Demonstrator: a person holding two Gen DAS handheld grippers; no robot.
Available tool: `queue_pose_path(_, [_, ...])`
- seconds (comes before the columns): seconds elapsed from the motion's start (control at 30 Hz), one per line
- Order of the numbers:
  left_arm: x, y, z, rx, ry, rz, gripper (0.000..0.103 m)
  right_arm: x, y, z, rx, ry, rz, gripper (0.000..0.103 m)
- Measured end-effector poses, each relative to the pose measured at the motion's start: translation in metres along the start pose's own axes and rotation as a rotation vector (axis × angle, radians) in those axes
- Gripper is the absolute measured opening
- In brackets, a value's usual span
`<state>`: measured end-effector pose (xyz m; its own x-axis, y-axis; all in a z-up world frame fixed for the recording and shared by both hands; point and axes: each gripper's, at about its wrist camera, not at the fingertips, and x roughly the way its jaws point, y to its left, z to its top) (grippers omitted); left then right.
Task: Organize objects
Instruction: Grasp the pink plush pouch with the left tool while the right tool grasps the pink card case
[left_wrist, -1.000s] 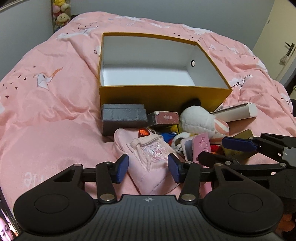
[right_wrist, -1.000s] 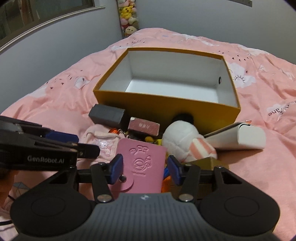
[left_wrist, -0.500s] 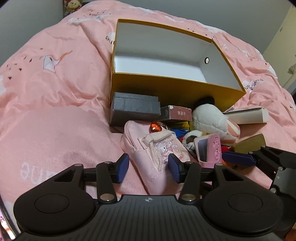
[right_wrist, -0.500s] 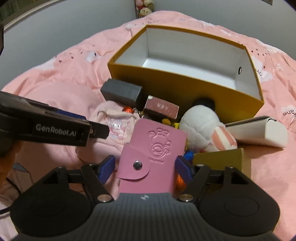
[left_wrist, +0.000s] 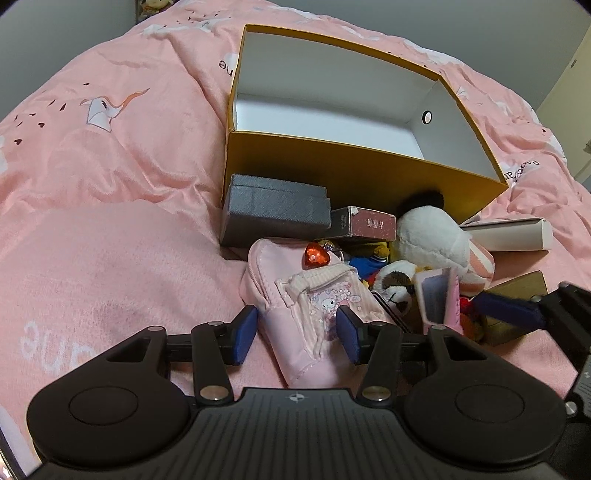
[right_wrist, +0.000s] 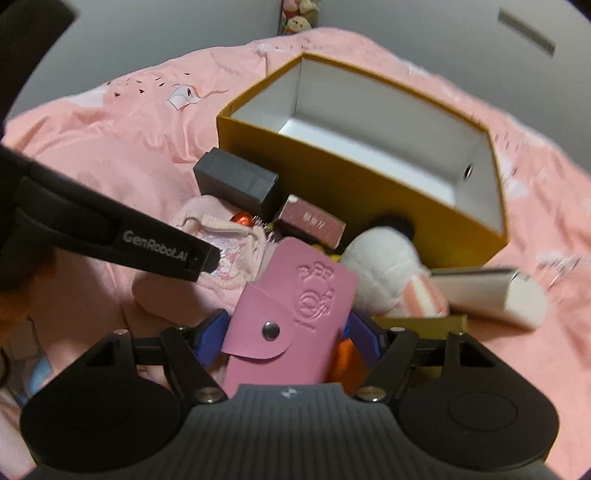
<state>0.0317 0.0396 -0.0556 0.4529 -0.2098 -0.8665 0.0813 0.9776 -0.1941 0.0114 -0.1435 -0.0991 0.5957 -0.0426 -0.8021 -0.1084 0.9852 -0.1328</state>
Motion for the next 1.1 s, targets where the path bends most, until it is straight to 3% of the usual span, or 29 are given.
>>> queue_pose_path(0.13, [-0.001,0.001,-0.001,-0.006,0.002,-0.004,0.058,-0.009,0.003,0.001,-0.029,-0.024,-0.019,0.055])
queue_pose_path(0.27, [-0.004,0.0,-0.002,0.001,0.001,-0.003,0.057,-0.018,0.001,0.002,-0.021,-0.043,-0.034,0.045])
queue_pose_path(0.43, [-0.004,-0.001,-0.002,0.005,0.0,-0.001,0.057,-0.026,-0.004,0.004,-0.013,-0.052,-0.167,0.031])
queue_pose_path(0.73, [-0.002,-0.002,-0.003,-0.001,0.002,-0.006,0.058,-0.014,-0.048,0.008,0.221,0.014,-0.02,0.028])
queue_pose_path(0.97, [-0.009,-0.005,-0.005,0.007,-0.048,0.001,0.027,-0.019,-0.05,0.009,0.24,-0.002,0.008,0.023])
queue_pose_path(1.1, [-0.021,-0.008,-0.007,0.019,-0.104,-0.008,0.019,-0.03,-0.046,0.013,0.199,-0.044,-0.004,0.023])
